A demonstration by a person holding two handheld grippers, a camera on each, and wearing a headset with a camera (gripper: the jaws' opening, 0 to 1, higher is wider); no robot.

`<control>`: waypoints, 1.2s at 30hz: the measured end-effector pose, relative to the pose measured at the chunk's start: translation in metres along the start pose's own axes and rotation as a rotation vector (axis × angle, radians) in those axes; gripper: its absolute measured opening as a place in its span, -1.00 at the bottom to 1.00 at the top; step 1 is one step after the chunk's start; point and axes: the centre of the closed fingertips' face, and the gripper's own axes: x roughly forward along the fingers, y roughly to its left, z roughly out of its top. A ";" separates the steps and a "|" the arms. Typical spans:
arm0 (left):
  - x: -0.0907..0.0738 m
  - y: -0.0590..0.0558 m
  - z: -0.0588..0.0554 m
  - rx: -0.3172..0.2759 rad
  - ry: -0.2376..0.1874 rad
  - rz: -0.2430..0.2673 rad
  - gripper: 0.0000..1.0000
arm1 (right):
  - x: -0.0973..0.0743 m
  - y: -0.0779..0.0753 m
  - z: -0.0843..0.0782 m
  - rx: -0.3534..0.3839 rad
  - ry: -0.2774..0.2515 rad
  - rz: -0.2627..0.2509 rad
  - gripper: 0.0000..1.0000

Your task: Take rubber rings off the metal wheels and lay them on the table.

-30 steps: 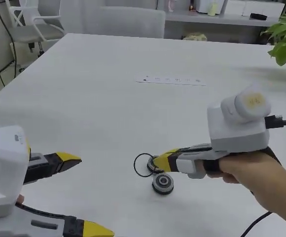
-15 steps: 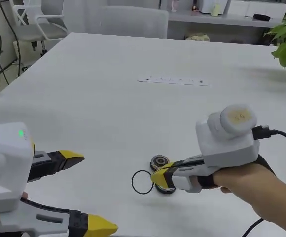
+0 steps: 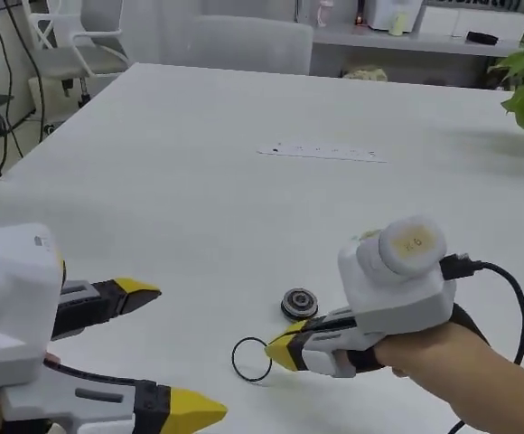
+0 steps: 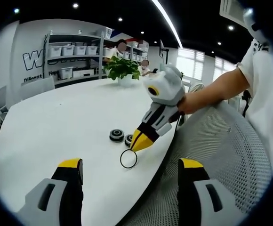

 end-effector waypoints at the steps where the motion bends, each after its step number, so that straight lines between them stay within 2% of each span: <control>1: 0.000 0.000 0.000 -0.001 -0.003 0.002 0.62 | 0.000 -0.001 0.000 -0.006 0.000 -0.006 -1.00; 10: 0.000 0.000 -0.001 0.005 0.006 0.005 0.61 | 0.004 -0.007 -0.007 0.001 0.020 -0.029 -1.00; 17: 0.001 0.000 -0.002 0.004 0.016 0.000 0.61 | 0.008 -0.004 -0.009 -0.068 0.040 -0.021 -1.00; 26: 0.003 0.000 -0.003 -0.004 0.022 -0.002 0.59 | 0.007 -0.010 -0.013 -0.101 0.061 -0.031 -0.93; 31: 0.003 0.000 -0.004 -0.004 0.028 -0.004 0.59 | 0.005 -0.012 -0.010 -0.109 0.055 -0.036 -0.90; 36: 0.003 0.001 -0.004 -0.007 0.028 0.003 0.59 | 0.000 -0.016 0.000 -0.097 0.022 -0.045 -0.89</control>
